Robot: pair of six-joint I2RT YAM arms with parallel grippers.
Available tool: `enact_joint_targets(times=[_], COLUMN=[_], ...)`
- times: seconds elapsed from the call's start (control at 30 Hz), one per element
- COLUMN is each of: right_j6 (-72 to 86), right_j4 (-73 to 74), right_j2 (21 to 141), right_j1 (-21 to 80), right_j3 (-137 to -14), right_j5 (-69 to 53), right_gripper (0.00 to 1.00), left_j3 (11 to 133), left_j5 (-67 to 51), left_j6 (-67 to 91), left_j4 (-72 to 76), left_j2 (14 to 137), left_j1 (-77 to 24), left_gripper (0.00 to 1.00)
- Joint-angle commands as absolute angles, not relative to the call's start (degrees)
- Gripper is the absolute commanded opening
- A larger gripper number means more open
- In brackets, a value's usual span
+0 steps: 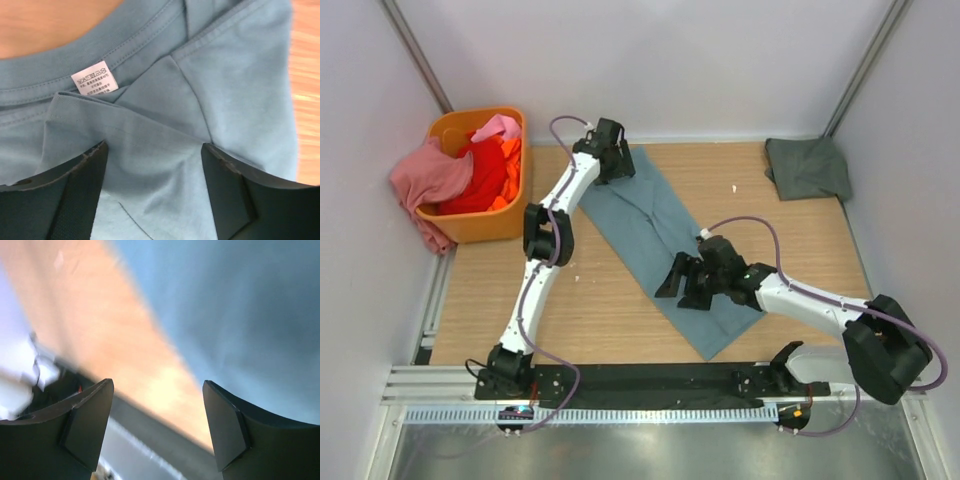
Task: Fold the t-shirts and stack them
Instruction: Fold the tshirt
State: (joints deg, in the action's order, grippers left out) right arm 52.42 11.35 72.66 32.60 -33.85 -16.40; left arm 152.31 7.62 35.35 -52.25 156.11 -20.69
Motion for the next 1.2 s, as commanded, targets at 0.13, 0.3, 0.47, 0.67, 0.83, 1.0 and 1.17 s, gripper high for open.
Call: enact_joint_targets(times=[0.13, 0.3, 0.47, 0.67, 0.83, 1.0, 1.17], right_j6=[49.07, 35.61, 28.32, 26.63, 27.42, 27.95, 29.44], right_j4=[24.40, 36.73, 37.17, 37.28, 34.37, 32.52, 29.80], right_j2=[71.71, 75.67, 83.39, 89.12, 88.86, 87.89, 86.49], right_j1=[45.09, 39.40, 24.72, 18.29, 16.00, 15.91, 15.91], right_j3=[-55.13, -71.70, -77.95, -74.46, -65.75, -58.56, -49.95], right_j5=[-6.98, 9.41, 6.04, 7.21, 3.34, 4.04, 2.20], right_gripper=[0.81, 0.91, 0.91, 0.84, 0.77, 0.78, 0.76], left_j3=[146.16, 140.83, 125.45, 93.06, 78.94, 68.83, 64.25], left_j5=[-15.64, -11.35, -0.80, -1.23, -1.41, -1.67, -0.88], left_j6=[29.19, 28.12, 29.79, 32.08, 31.20, 33.05, 33.84], left_j4=[-31.73, -32.86, -39.89, -44.04, -43.42, -43.42, -43.07], left_j2=[146.27, 132.04, 114.98, 97.08, 87.55, 79.21, 74.80], left_j1=[-21.18, -21.62, -21.71, -23.46, -26.71, -27.68, -28.04], left_gripper=[0.84, 1.00, 1.00, 0.94, 0.93, 0.92, 0.92])
